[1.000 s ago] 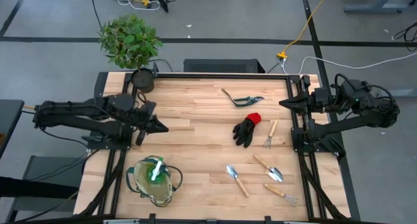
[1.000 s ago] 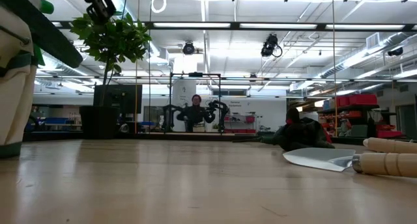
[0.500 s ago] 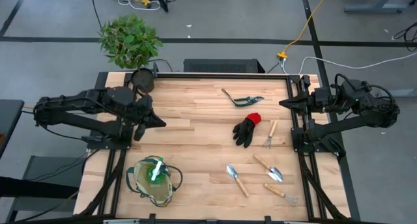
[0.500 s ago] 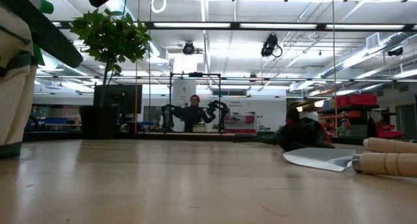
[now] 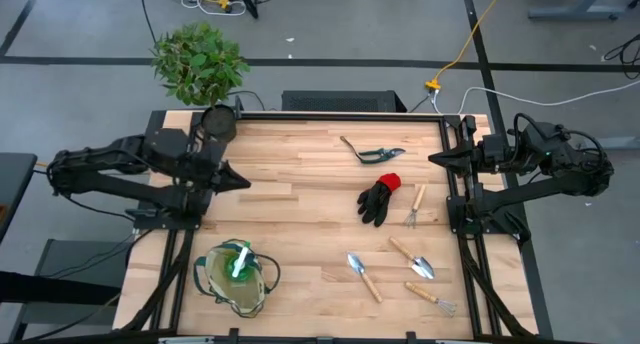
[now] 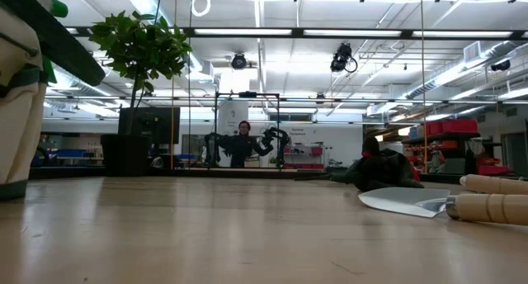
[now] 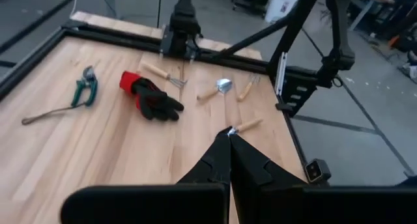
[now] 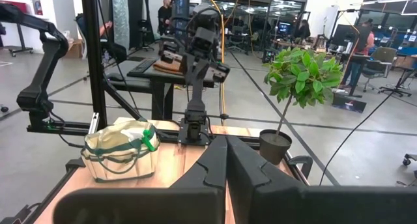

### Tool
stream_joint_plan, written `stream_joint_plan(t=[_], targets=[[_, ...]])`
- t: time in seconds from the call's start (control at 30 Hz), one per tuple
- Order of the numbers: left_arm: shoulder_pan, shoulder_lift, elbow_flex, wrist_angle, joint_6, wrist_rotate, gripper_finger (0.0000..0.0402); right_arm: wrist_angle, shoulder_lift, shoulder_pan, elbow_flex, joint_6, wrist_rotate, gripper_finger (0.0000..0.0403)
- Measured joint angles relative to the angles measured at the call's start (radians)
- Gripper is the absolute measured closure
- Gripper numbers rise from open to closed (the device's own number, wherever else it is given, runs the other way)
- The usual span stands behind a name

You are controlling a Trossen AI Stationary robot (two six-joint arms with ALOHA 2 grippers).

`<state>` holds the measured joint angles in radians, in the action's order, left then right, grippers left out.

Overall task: Pick & Place Garden tools in Gardening bag
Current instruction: Put the shear scissors into the gardening bag

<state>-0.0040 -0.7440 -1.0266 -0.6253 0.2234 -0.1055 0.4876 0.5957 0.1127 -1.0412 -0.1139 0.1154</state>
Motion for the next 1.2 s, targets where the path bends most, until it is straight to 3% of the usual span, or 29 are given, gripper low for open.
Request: stream_joint_plan(t=[0.37, 0.63, 0.97, 1.2], targets=[[0.0, 0.172, 0.217, 0.102, -0.001, 0.077, 0.0399, 0.0, 0.0, 0.0, 0.0, 0.0, 0.0, 0.0392], [0.0, 0.28, 0.35, 0.22, -0.095, 0.098, 0.0399, 0.0, 0.0, 0.0, 0.0, 0.0, 0.0, 0.0392], [0.0, 0.309, 0.467, 0.309, -0.158, 0.095, 0.0399, 0.0, 0.0, 0.0, 0.0, 0.0, 0.0, 0.0392], [0.0, 0.307, 0.576, 0.464, -0.159, 0.015, 0.0399, 0.0, 0.0, 0.0, 0.0, 0.0, 0.0, 0.0392]])
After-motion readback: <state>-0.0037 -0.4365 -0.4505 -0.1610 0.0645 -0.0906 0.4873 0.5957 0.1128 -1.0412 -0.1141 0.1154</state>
